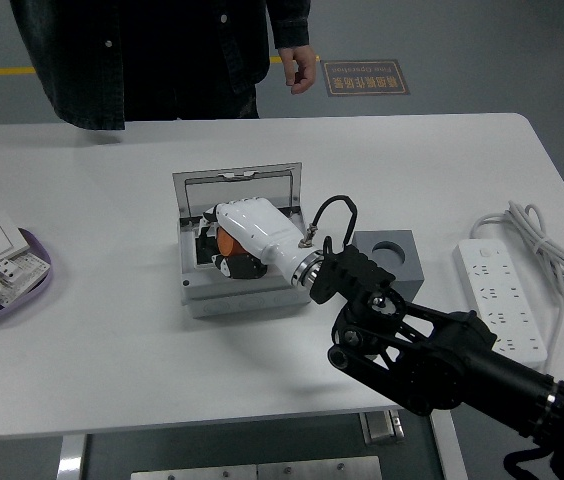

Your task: Pick up the cylinder from the cube,place it in the box,flap close box

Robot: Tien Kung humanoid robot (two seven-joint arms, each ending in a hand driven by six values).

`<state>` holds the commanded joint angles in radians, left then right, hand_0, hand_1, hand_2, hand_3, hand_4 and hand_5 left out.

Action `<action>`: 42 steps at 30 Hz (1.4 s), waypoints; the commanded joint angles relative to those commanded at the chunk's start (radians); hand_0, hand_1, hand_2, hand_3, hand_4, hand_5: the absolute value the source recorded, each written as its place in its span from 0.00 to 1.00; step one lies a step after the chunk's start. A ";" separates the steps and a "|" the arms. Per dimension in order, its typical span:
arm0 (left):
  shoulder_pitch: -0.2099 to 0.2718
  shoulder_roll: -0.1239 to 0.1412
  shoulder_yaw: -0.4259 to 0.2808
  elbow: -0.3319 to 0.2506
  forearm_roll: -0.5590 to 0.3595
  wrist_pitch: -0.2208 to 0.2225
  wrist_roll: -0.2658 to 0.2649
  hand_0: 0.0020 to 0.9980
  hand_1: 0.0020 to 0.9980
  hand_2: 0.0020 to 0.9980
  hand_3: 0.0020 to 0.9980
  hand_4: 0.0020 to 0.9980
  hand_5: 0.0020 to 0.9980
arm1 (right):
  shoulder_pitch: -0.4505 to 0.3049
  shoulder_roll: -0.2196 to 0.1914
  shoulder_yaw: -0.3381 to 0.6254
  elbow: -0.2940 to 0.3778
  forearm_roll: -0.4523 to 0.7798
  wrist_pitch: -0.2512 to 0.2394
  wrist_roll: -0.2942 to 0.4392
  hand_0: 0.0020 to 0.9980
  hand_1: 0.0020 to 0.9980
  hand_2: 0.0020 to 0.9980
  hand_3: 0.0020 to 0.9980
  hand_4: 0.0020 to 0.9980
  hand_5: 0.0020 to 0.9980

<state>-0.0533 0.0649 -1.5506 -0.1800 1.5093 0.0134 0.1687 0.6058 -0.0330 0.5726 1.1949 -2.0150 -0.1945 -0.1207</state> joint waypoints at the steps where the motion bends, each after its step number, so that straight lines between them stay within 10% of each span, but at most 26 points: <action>1: 0.000 0.000 0.000 0.000 0.000 0.000 0.000 0.59 0.61 0.61 0.63 0.64 0.17 | 0.002 0.001 -0.001 -0.003 0.001 0.006 -0.002 0.00 0.15 0.24 0.17 0.00 0.00; 2: -0.001 0.000 -0.001 0.000 0.001 0.000 0.000 0.59 0.61 0.61 0.63 0.64 0.18 | 0.003 0.003 -0.002 -0.007 0.003 0.010 -0.002 0.29 0.41 0.43 0.39 0.09 0.00; 7: -0.003 -0.001 -0.002 0.000 0.006 -0.001 -0.001 0.59 0.61 0.61 0.63 0.64 0.18 | 0.005 0.010 0.004 -0.022 0.010 0.031 0.034 0.29 0.41 0.43 0.39 0.09 0.00; 8: -0.003 -0.001 -0.002 0.000 0.006 -0.001 -0.001 0.59 0.61 0.61 0.63 0.64 0.18 | 0.006 0.010 0.006 -0.025 0.012 0.034 0.044 0.72 0.66 0.62 0.65 0.36 0.19; 13: -0.003 0.000 -0.003 0.000 0.008 -0.001 0.000 0.59 0.61 0.61 0.63 0.64 0.18 | 0.005 0.008 0.024 -0.037 0.013 0.043 0.086 0.72 0.66 0.62 0.65 0.36 0.19; 14: -0.003 0.000 -0.003 0.000 0.008 -0.001 0.000 0.59 0.61 0.61 0.63 0.64 0.18 | 0.005 0.008 0.027 -0.040 0.012 0.045 0.092 0.83 0.69 0.67 0.68 0.63 0.30; 31: -0.005 -0.001 0.005 0.000 0.005 -0.002 -0.004 0.59 0.61 0.61 0.63 0.64 0.18 | 0.006 -0.007 0.068 -0.083 0.045 0.045 0.149 0.84 0.69 0.67 0.69 0.77 0.36; 42: -0.004 -0.008 0.007 0.000 0.002 -0.002 -0.005 0.59 0.61 0.61 0.63 0.64 0.17 | -0.012 -0.073 0.062 0.089 0.302 0.002 0.171 0.84 0.69 0.65 0.68 0.79 0.36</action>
<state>-0.0569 0.0572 -1.5434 -0.1800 1.5110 0.0119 0.1637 0.5942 -0.1056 0.6350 1.2838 -1.7129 -0.1921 0.0503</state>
